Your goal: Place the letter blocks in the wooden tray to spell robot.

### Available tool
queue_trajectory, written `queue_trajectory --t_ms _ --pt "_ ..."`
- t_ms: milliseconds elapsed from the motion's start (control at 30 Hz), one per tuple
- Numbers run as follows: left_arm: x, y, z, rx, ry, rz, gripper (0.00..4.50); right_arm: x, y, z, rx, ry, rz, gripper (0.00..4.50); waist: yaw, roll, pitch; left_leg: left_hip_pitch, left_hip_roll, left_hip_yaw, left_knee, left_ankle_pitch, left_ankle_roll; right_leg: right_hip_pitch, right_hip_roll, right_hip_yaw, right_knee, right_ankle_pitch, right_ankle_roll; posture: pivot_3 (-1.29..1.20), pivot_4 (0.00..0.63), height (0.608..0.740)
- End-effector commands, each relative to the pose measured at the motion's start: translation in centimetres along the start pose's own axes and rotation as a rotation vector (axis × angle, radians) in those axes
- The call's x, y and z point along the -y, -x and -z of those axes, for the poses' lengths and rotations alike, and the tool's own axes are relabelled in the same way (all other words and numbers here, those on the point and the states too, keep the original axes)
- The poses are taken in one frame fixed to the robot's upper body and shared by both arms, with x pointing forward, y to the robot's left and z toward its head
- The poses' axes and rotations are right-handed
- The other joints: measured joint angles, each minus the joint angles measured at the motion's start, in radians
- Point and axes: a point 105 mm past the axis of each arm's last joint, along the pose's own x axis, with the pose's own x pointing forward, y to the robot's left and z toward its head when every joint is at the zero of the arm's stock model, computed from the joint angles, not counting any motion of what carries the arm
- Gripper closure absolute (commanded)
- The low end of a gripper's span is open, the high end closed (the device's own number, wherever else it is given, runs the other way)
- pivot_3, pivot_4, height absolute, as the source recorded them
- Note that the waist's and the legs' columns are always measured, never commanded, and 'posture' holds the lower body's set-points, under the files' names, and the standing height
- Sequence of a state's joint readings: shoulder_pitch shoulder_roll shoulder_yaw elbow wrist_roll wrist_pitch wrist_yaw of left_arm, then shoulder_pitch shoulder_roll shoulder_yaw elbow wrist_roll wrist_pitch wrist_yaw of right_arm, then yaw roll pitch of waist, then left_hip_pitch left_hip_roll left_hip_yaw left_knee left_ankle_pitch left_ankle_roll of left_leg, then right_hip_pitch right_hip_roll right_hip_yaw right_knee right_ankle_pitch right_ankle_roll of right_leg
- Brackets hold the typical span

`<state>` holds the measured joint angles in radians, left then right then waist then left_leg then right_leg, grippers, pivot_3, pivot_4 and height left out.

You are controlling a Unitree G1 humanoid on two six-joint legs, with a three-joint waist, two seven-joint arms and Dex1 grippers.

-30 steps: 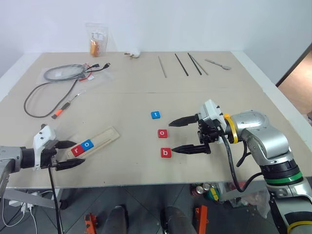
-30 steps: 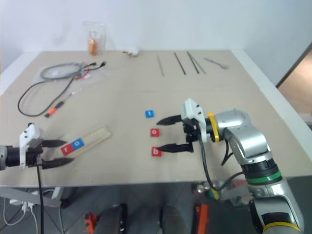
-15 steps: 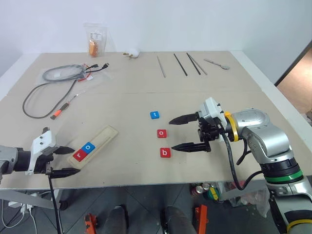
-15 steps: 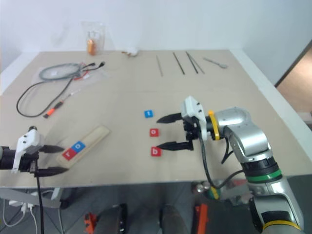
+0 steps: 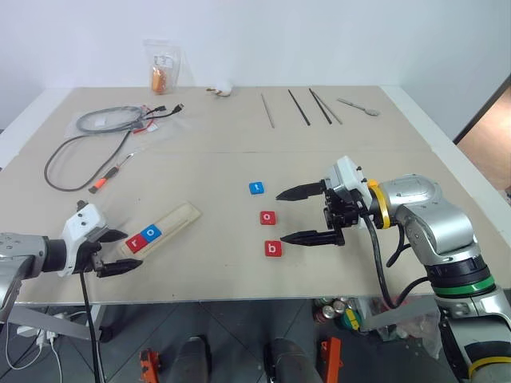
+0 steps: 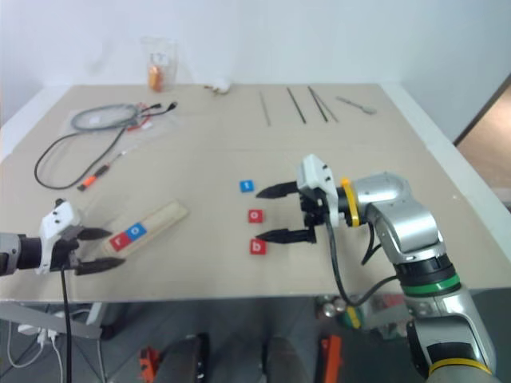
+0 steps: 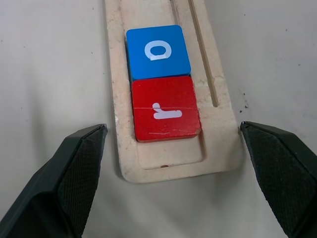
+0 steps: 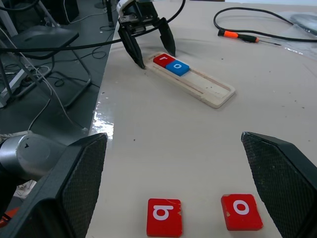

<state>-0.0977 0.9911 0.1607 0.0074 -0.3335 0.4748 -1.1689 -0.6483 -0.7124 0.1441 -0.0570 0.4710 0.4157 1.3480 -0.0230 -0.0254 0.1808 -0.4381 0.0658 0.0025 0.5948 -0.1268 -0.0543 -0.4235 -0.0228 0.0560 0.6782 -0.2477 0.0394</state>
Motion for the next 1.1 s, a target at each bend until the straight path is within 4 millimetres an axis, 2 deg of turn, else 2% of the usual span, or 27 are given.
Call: queue_trajectory --t_ms 33,200,367,500,533,767,900,1100 --pt "1.3 -0.2 2.3 -0.116 0.015 0.061 0.03 0.5 0.5 -1.6 0.029 0.061 0.02 0.0 0.0 0.0 0.0 0.0 0.0 0.0 0.0 0.0 0.0 0.0 0.0 0.0 0.0 -0.001 0.001 0.0 0.15 0.74" --pt "1.7 0.2 3.5 -0.197 -0.048 0.08 0.03 0.7 0.5 -1.7 0.035 0.067 0.022 0.0 -0.01 0.0 0.0 0.0 0.0 0.001 -0.002 -0.002 0.0 -0.001 0.0 0.001 0.0 -0.004 0.002 0.0 0.15 0.74" --pt "1.7 -0.4 3.8 -0.203 -0.063 0.069 0.03 0.8 0.4 -1.9 0.04 0.073 0.024 0.0 -0.013 0.004 -0.002 0.0 0.0 0.001 -0.003 -0.004 0.003 -0.001 0.001 0.001 0.0 -0.006 0.002 0.0 0.15 0.74" --pt "1.8 -0.8 3.9 -0.205 -0.074 0.062 1.11 0.8 0.5 -1.9 0.039 0.075 0.031 0.0 -0.013 0.009 -0.005 0.001 0.0 0.001 -0.002 -0.004 0.003 0.0 0.0 0.001 0.0 -0.006 0.002 0.0 0.15 0.74" --pt "1.8 -0.8 3.9 -0.207 -0.075 0.064 1.26 0.8 0.6 -1.9 0.039 0.075 0.032 0.0 -0.013 0.01 -0.006 0.001 0.0 0.001 -0.002 -0.004 0.003 0.0 0.0 0.001 0.0 -0.006 0.002 0.0 0.15 0.74" --pt "1.6 -0.9 3.8 -0.203 -0.089 0.054 1.26 0.8 0.6 -1.9 0.038 0.075 0.036 0.0 -0.013 0.014 -0.009 0.003 -0.001 0.001 -0.002 -0.004 0.003 0.001 0.0 0.003 0.0 -0.005 0.002 0.0 0.15 0.74" --pt "1.1 -1.1 2.8 -0.161 -0.12 0.038 1.26 0.8 0.6 -1.9 0.037 0.076 0.035 0.0 -0.012 0.016 -0.01 0.003 -0.001 0.001 -0.002 -0.004 0.003 0.001 0.0 0.003 0.0 -0.005 0.002 0.0 0.15 0.74" --pt "1.8 -1.6 -1.2 0.08 -0.209 0.177 1.26 1.2 1.5 -2.6 0.044 0.067 0.033 0.0 0.001 0.015 -0.009 0.001 -0.002 0.001 0.0 -0.004 0.003 0.001 0.0 0.002 0.0 -0.005 0.002 0.0 0.15 0.74"
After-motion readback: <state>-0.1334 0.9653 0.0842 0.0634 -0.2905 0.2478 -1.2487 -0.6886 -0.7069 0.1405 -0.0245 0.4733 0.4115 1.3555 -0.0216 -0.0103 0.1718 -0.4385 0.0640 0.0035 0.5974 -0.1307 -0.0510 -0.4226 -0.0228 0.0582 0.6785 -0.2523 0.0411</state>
